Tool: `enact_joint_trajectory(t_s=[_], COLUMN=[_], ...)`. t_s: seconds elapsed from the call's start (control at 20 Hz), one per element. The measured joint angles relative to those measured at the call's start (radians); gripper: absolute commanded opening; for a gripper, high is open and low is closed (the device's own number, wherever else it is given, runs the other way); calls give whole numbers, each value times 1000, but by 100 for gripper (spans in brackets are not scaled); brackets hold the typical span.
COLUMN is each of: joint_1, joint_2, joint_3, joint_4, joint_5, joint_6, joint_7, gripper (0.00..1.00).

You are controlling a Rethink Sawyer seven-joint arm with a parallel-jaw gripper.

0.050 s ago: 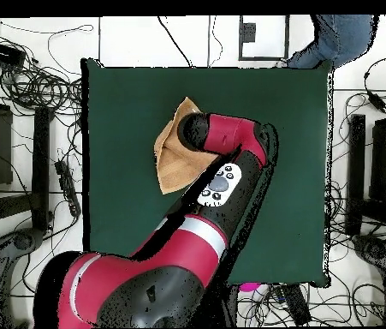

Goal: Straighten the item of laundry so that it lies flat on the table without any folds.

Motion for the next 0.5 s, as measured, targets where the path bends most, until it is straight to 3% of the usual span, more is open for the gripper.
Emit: enact_joint_trajectory(t_s=[0.5], joint_1=[2], joint_2=[-20], joint_3=[0], joint_4=[11], joint_5=[0], joint_6=[36], joint_7=[0], gripper=[100])
